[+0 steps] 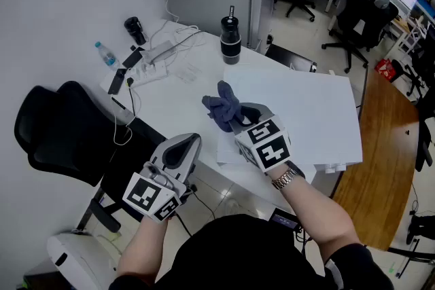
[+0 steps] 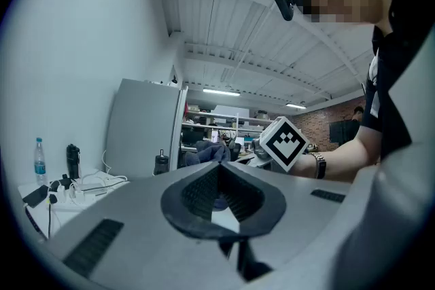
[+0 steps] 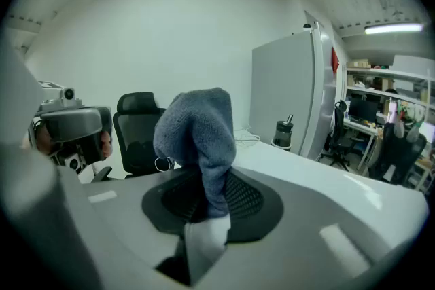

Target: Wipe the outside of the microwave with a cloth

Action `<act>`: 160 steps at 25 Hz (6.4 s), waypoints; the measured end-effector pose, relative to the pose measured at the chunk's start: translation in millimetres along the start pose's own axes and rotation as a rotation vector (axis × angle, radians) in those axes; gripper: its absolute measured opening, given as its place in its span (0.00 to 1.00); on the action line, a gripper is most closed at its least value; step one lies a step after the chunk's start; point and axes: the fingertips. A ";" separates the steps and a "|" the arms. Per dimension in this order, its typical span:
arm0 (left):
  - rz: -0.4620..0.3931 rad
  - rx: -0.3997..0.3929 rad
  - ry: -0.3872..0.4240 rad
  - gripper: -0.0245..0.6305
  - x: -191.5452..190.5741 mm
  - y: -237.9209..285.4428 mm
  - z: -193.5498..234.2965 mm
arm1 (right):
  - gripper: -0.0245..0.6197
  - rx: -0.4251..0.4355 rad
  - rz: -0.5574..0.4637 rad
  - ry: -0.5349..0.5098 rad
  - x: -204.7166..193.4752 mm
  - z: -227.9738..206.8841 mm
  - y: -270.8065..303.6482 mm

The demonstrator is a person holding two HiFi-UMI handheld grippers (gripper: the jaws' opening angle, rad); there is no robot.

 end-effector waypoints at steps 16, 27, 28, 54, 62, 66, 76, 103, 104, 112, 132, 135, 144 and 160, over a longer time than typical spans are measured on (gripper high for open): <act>-0.036 -0.069 -0.025 0.04 2.5 20.0 7.3 | 0.17 -0.027 0.160 -0.074 -13.0 -11.6 1.0; -0.066 -0.109 -0.061 0.04 3.3 33.4 -2.8 | 0.17 -0.118 0.191 -0.091 -24.0 -46.3 -30.5; -0.068 -0.115 -0.062 0.04 4.9 35.2 -6.0 | 0.17 -0.126 0.193 -0.089 -25.6 -49.9 -34.9; -0.048 -0.169 -0.009 0.04 15.2 100.2 -108.3 | 0.17 -0.231 0.187 -0.038 -67.5 -162.7 -144.9; -0.016 -0.169 0.015 0.04 10.3 122.9 -151.9 | 0.17 -0.252 0.161 -0.014 -83.6 -200.7 -189.0; 0.000 -0.171 0.023 0.04 7.5 133.3 -171.9 | 0.17 -0.265 0.141 0.001 -90.8 -219.1 -210.4; 0.037 -0.173 0.043 0.04 -1.3 156.6 -209.0 | 0.17 -0.305 0.075 0.026 -104.5 -263.1 -250.7; 0.084 -0.125 0.078 0.04 -21.0 177.2 -258.2 | 0.16 -0.337 -0.011 0.125 -171.0 -315.9 -282.3; 0.087 -0.124 0.078 0.04 -22.2 177.7 -259.9 | 0.16 -0.332 -0.007 0.130 -177.0 -316.3 -280.6; 0.102 -0.107 0.086 0.04 -24.4 176.9 -264.8 | 0.16 -0.311 0.021 0.147 -218.3 -319.1 -265.1; 0.138 -0.030 0.098 0.04 -32.2 149.5 -264.7 | 0.16 -0.274 0.225 0.181 -314.9 -321.2 -222.6; 0.143 -0.018 0.099 0.04 -34.2 146.1 -263.5 | 0.16 -0.267 0.252 0.189 -326.9 -320.9 -218.3; 0.151 0.008 0.102 0.04 -36.4 141.5 -262.1 | 0.16 -0.269 0.310 0.201 -348.6 -323.7 -214.3; 0.100 -0.033 0.062 0.04 -32.9 126.3 -257.8 | 0.16 -0.405 0.276 0.195 -330.1 -323.1 -276.6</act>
Point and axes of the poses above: the fingertips, and each gripper's own axes: y forward along the fingers, z to its left, x out of its top, and after that the axes turned 8 degrees about -z, right-handed
